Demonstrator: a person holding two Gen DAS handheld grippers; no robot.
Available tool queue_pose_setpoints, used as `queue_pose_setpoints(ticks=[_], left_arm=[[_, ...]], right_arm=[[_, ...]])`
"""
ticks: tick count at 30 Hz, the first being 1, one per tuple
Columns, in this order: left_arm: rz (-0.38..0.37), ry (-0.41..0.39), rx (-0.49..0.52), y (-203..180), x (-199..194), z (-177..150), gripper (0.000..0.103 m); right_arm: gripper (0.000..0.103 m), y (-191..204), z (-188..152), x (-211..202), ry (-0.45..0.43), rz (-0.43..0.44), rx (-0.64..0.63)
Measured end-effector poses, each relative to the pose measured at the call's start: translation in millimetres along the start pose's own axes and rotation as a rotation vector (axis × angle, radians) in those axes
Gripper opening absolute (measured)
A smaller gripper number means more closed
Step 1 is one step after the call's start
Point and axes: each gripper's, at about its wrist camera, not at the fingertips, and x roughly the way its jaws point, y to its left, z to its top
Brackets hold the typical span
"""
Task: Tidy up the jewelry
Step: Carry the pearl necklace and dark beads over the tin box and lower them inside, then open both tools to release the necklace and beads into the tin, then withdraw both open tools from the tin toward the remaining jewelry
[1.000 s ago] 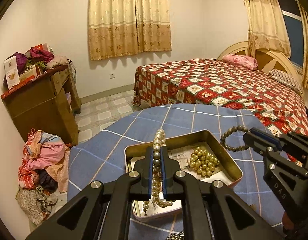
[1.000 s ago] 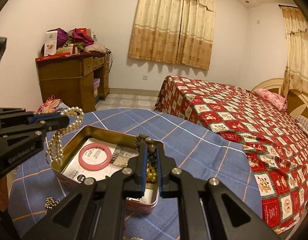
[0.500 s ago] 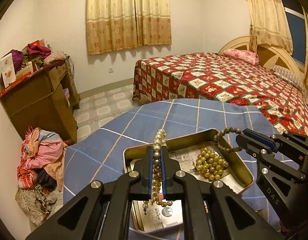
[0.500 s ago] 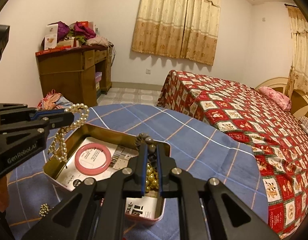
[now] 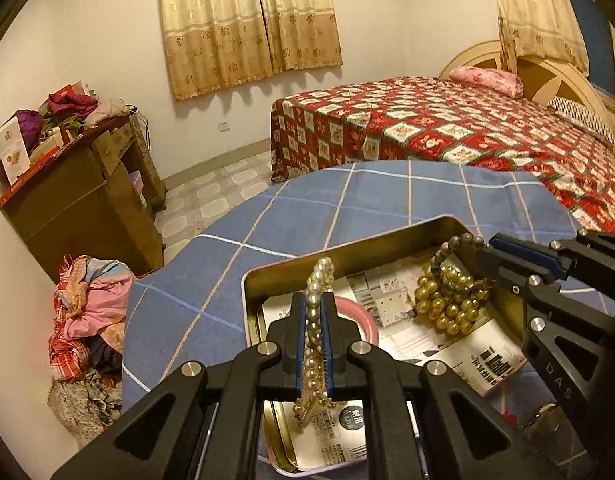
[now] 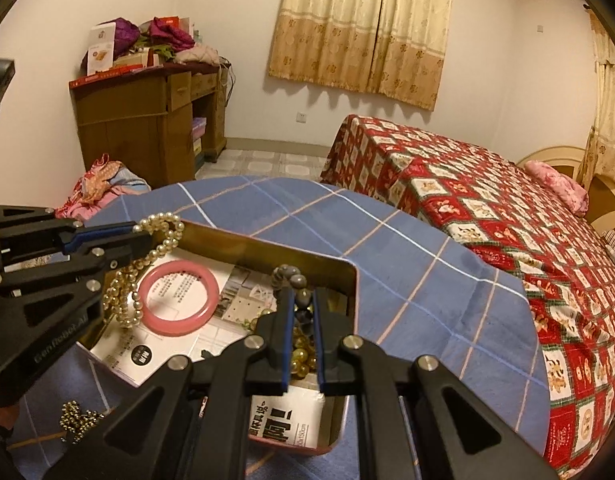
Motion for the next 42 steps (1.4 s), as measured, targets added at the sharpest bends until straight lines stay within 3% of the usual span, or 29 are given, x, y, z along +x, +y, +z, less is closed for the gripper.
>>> queue_pose_setpoints(ticks=[2, 3, 4, 5, 6, 7, 18, 29, 42], left_arm=[[0.003, 0.005, 0.010, -1, 1, -1, 0.010], [0.012, 0.006, 0.015, -1, 1, -2, 0.016], [0.026, 0.004, 0.020, -2, -1, -4, 0.039], [0.042, -0.005, 0.020, -1, -3, -5, 0.073], [0.072, -0.022, 0.018, 0, -7, -7, 0.085], [0.097, -0.058, 0.016, 2, -15, -10, 0.089], [0.104, -0.039, -0.066, 22, -45, -51, 0.089], [0.129, -0.025, -0.061, 13, -86, -98, 0.089], [0.101, 0.039, -0.052, 0, -83, -121, 0.089]], right_arm=[[0.013, 0, -1, 1, 0.005, 0.000, 0.004], [0.022, 0, -1, 2, 0.007, -0.009, 0.002], [0.029, -1, -2, 2, 0.005, -0.015, 0.003], [0.045, -3, -4, -1, -0.002, -0.018, 0.012], [0.053, -6, -6, -3, -0.006, -0.023, 0.019], [0.053, -7, -8, -5, -0.008, -0.031, 0.025], [0.057, -36, -37, -40, 0.007, -0.068, 0.116], [0.064, -35, -76, -73, 0.013, -0.087, 0.116], [0.065, -30, -112, -77, 0.087, -0.048, 0.101]])
